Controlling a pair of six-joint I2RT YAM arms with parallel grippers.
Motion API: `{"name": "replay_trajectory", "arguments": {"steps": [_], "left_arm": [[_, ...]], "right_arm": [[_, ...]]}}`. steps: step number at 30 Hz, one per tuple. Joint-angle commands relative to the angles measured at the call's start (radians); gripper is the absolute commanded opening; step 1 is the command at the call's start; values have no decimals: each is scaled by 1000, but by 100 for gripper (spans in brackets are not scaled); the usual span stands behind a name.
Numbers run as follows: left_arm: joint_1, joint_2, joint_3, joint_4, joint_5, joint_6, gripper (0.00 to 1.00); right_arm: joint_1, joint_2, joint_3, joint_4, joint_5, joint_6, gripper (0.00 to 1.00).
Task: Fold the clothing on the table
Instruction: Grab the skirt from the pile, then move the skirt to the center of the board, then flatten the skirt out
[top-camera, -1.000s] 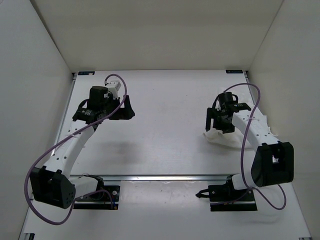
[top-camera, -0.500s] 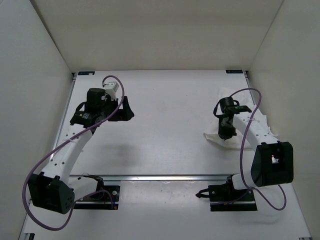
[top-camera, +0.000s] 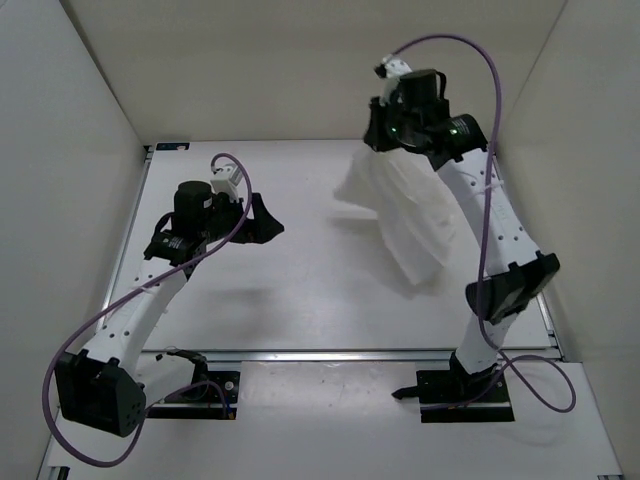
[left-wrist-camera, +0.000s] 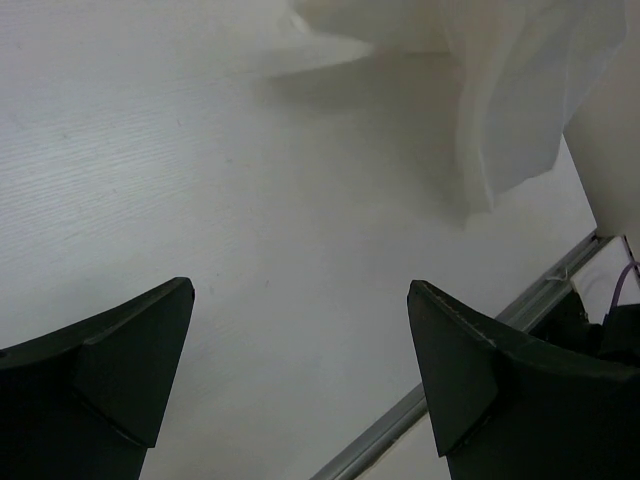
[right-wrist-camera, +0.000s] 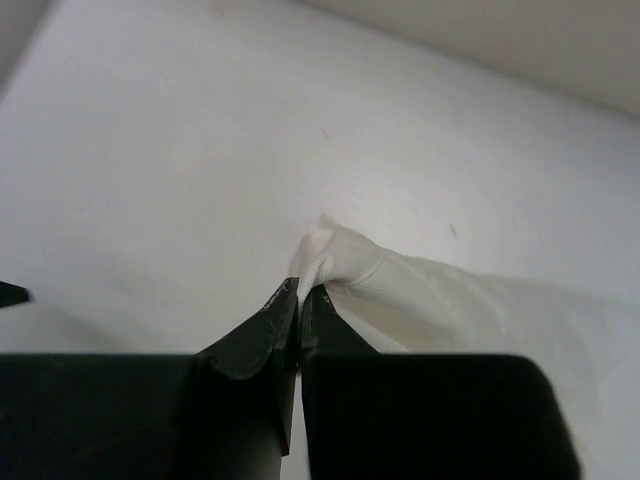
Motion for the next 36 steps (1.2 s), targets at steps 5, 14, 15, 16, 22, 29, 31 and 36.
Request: {"name": "replay_trajectory", "arguments": {"steps": [5, 14, 15, 16, 22, 29, 31, 36], "left_arm": [[47, -96, 44, 2, -109, 11, 99], [39, -191, 30, -6, -233, 23, 99], [41, -185, 35, -11, -232, 25, 99], [39, -187, 36, -20, -227, 17, 99], [30, -179, 26, -21, -178, 13, 99], [-115, -63, 33, -46, -62, 51, 96], [-187, 5, 27, -47, -37, 33, 95], [-249, 60, -108, 142, 6, -154, 95]], "right_arm": [[175, 92, 489, 45, 4, -40, 0], [-72, -454, -720, 335, -108, 132, 0], [-75, -483, -803, 329, -107, 129, 0], [-63, -505, -845, 329, -104, 129, 2], [-67, -534, -1089, 325, -187, 167, 73], [-167, -617, -1060, 358, -170, 153, 99], [-196, -614, -1053, 337, -158, 143, 100], [-240, -632, -1102, 346, -145, 141, 100]]}}
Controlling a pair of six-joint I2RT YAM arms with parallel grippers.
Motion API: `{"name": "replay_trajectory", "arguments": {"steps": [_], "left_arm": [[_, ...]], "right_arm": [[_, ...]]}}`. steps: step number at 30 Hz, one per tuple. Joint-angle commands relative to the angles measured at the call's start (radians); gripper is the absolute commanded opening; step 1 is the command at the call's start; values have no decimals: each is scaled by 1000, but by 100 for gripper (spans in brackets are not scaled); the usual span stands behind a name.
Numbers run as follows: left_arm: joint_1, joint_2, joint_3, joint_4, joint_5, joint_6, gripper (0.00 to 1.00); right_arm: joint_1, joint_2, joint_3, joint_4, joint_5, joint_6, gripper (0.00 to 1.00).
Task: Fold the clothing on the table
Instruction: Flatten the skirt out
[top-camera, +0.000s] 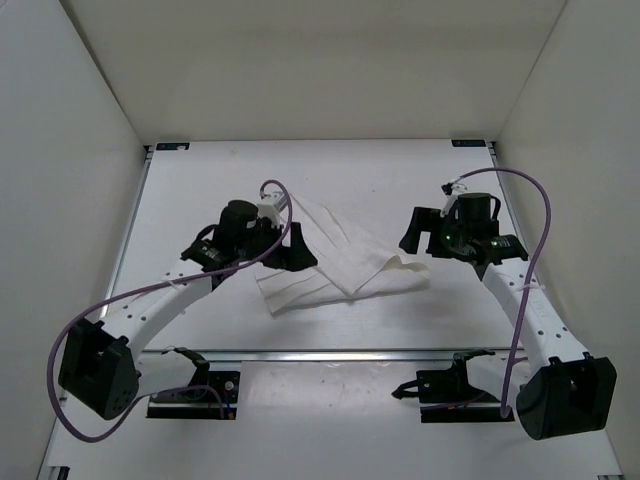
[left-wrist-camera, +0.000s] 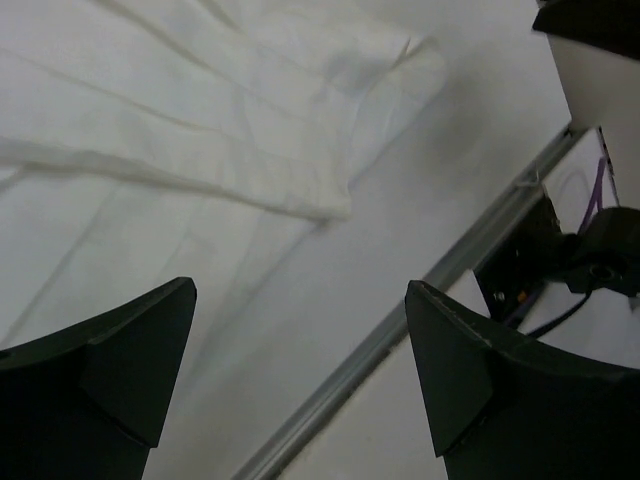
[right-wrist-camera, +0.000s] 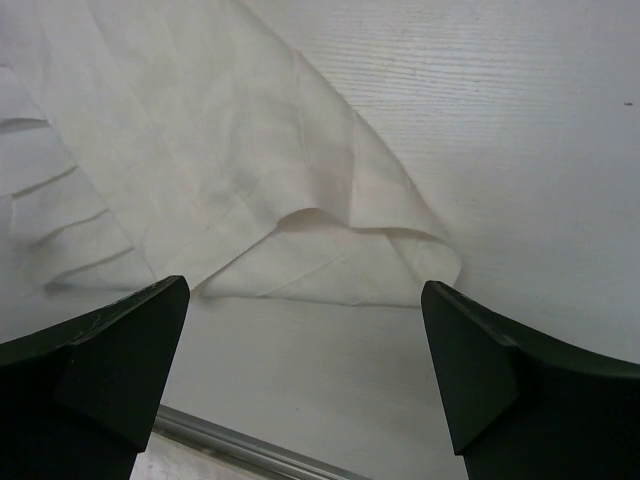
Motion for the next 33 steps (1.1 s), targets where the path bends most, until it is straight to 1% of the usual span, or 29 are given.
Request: {"name": "replay_trajectory", "arguments": {"steps": [1, 2, 3, 5, 7, 10, 12, 14, 15, 17, 18, 19, 21, 24, 26, 27, 28, 29, 31, 33], "left_arm": [[-16, -8, -119, 141, 80, -187, 97], [-17, -8, -178, 236, 118, -227, 97], [-17, 0, -211, 329, 142, -306, 98], [-53, 35, -280, 461, 148, -414, 99], [-86, 82, -317, 561, 127, -491, 99], [-117, 154, -325, 673, 97, -590, 99], [-142, 199, -314, 715, 65, -632, 99], [-166, 234, -287, 721, 26, -661, 99], [-181, 254, -265, 689, -11, -670, 98], [-200, 286, -259, 686, -57, -710, 99], [-211, 306, -269, 706, -70, -759, 98], [-218, 322, -273, 736, -73, -778, 97], [-234, 364, -257, 747, -96, -809, 93], [-272, 401, -185, 643, -178, -810, 90], [-277, 417, -187, 651, -202, -836, 90], [-275, 426, -190, 680, -203, -865, 89], [-272, 435, -199, 694, -211, -890, 84], [-280, 440, -200, 683, -216, -897, 82], [-290, 454, -165, 629, -278, -901, 79], [-303, 458, -159, 615, -300, -914, 76]], "right_arm": [[-20, -27, -19, 34, -2, -8, 99], [-35, -34, -39, 45, -13, -3, 100], [-42, -37, -53, 45, -25, -10, 99], [-28, -21, -61, 29, -13, -17, 99], [4, 4, -65, 13, 18, -11, 100], [15, 25, -87, 3, 25, -13, 99], [12, 13, -85, 12, 32, -4, 99], [-6, -4, -88, 28, 32, -14, 99], [-6, -4, -90, 32, 27, -10, 99], [-35, -13, -94, 26, 28, -16, 99], [-40, -11, -99, 32, 19, -20, 99], [-42, -16, -91, 23, 30, -16, 99], [-45, -19, -97, 9, 38, -29, 99], [-46, -21, -105, 3, 51, -31, 99], [-52, -31, -108, 11, 50, -29, 99], [-58, -30, -110, 11, 41, -33, 99], [-66, -28, -111, 11, 36, -34, 99], [-68, -33, -111, 11, 35, -39, 99], [-80, -31, -113, 8, 33, -46, 99], [-80, -27, -111, -6, 30, -59, 99]]}}
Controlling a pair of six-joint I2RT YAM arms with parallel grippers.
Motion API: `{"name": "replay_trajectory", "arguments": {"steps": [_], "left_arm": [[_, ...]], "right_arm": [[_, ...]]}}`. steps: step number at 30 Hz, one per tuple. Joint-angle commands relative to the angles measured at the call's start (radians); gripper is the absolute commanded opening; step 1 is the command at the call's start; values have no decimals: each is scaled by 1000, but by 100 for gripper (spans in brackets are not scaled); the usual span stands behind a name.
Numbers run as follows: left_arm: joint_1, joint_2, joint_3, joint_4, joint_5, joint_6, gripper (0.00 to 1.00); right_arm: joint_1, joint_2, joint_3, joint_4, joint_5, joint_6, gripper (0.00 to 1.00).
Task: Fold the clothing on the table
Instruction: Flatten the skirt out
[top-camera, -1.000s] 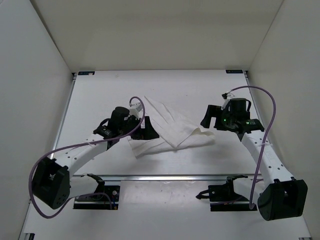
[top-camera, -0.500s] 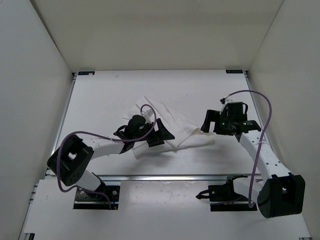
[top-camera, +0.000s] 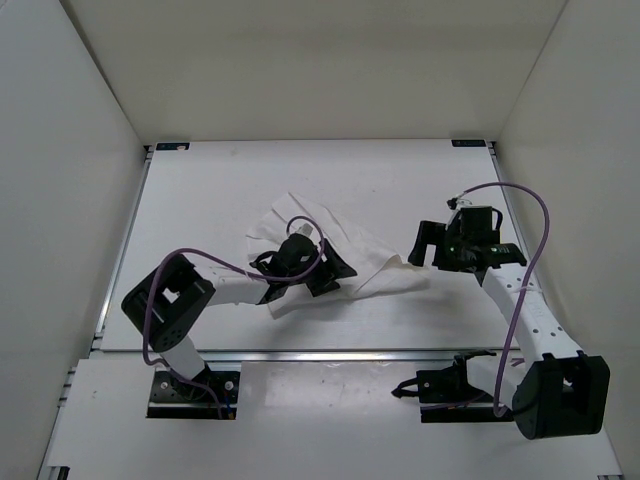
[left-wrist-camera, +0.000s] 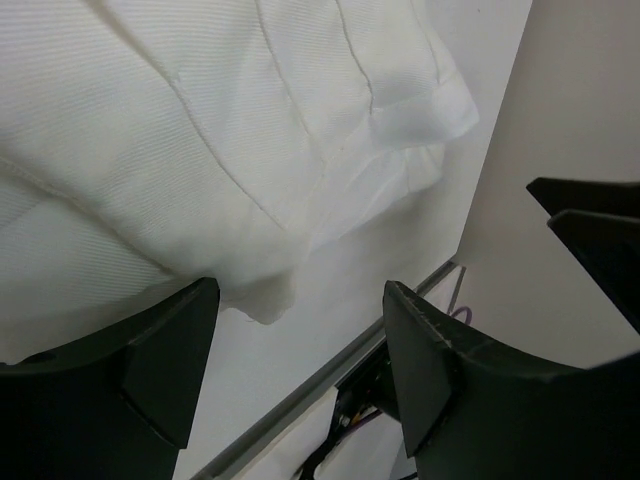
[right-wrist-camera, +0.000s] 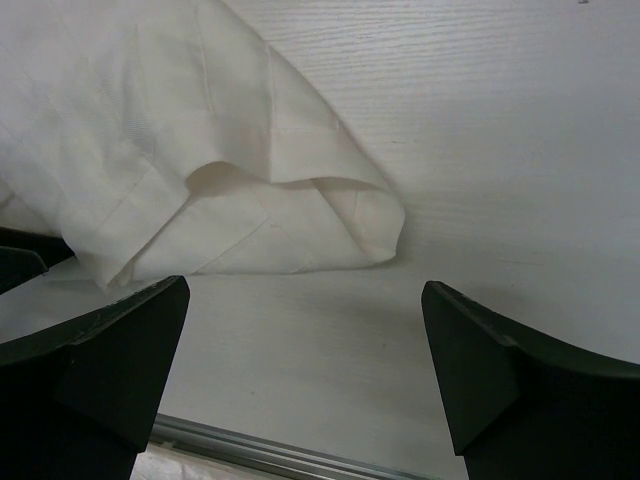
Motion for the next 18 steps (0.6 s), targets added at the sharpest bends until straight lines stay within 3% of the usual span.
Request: {"name": "replay_trajectory", "arguments": {"steps": [1, 5, 9, 12, 18], "left_arm": [[-24, 3, 42, -14, -88, -60, 76], [-45, 12, 59, -76, -97, -72, 85], [-57, -40, -27, -56, -146, -135, 93], [-73, -32, -23, -45, -159, -155, 93], [-90, 54, 20, 47, -162, -200, 84]], "right_arm": [[-16, -16, -4, 14, -5, -36, 100], [-24, -18, -4, 14, -15, -53, 99], [-19, -21, -15, 16, -4, -66, 99], [-2, -29, -26, 11, -2, -70, 99], [27, -25, -21, 14, 16, -83, 99]]}}
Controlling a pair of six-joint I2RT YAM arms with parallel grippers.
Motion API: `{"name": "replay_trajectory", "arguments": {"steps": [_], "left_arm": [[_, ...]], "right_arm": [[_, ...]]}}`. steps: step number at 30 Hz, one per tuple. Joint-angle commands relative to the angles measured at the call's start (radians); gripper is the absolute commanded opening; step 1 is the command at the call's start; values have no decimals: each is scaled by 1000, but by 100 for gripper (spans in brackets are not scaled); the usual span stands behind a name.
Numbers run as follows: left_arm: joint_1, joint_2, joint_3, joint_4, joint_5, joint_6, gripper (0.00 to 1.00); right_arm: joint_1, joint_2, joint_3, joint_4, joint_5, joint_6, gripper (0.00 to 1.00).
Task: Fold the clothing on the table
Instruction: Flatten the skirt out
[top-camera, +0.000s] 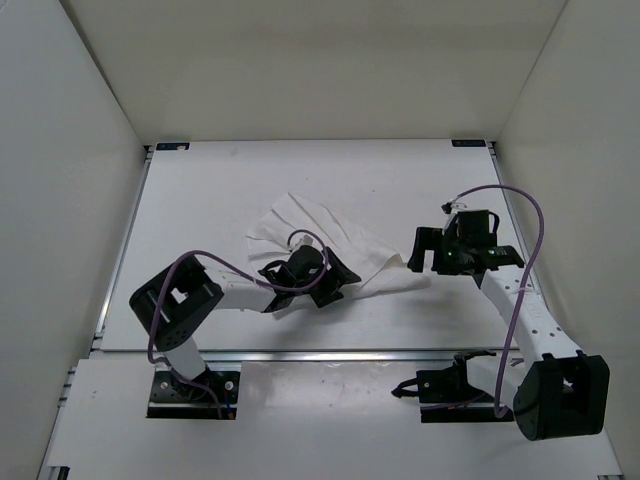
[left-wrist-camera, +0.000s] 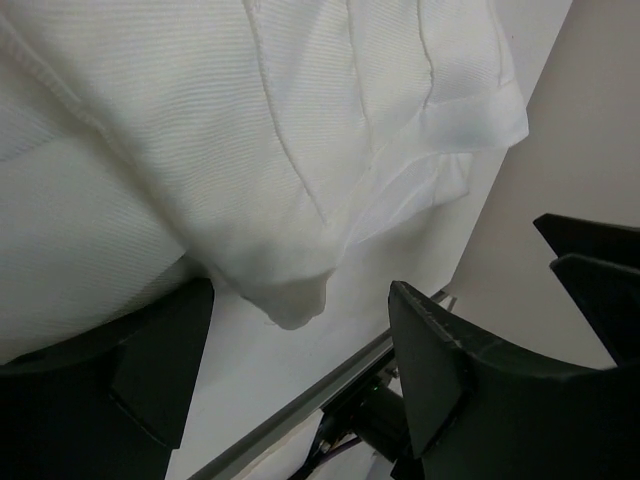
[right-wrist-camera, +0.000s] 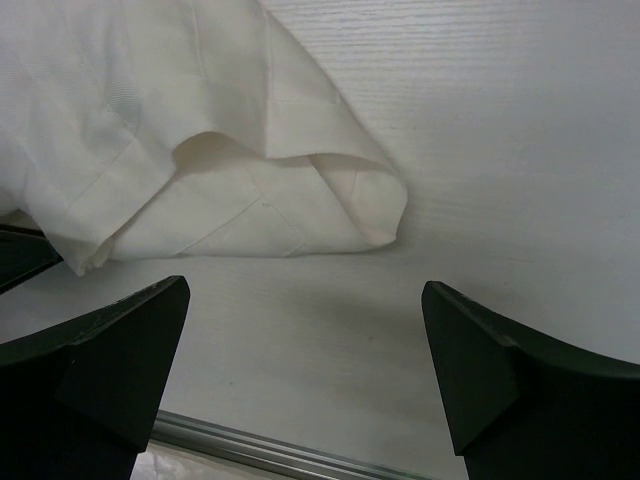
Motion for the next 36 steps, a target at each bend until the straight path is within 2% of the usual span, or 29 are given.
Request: {"name": "replay_trajectory", "arguments": {"steps": [1, 3, 7, 8, 10, 11, 12, 13, 14, 19, 26, 28, 34, 36], "left_arm": [[-6, 41, 46, 51, -32, -34, 80], [-6, 65, 93, 39, -38, -35, 72], [-18, 88, 115, 28, -43, -81, 68], [-14, 90, 101, 43, -41, -101, 65], [-12, 95, 91, 66, -43, -127, 46], [-9, 90, 84, 62, -43, -129, 40], [-12, 95, 97, 54, -44, -129, 26], [-9, 96, 103, 54, -43, -127, 6], [-5, 95, 101, 66, -44, -123, 0], [38, 50, 129, 70, -17, -63, 0], [166, -89, 300, -152, 26, 185, 0], [192, -114, 342, -194, 37, 247, 0], [189, -129, 428, -211, 71, 291, 0], [186, -97, 507, -226, 100, 319, 0]], "right_arm": [[12, -23, 8, 19, 9, -16, 100], [19, -31, 11, 21, 18, -21, 100], [16, -29, 10, 6, 34, -32, 99], [18, -32, 8, 12, 31, -32, 99], [19, -39, 7, 10, 29, -32, 99], [16, -33, 2, 18, 29, -28, 99], [16, -40, 4, 21, 32, -28, 99], [13, -34, 4, 21, 31, -33, 99], [15, -34, 2, 18, 35, -35, 99], [6, -19, 3, 31, 17, -25, 99], [26, 27, 22, 79, -60, -18, 99], [20, 35, 22, 104, -86, 1, 97], [52, 35, 22, 177, -92, 77, 97], [55, 43, 33, 174, -92, 77, 97]]}}
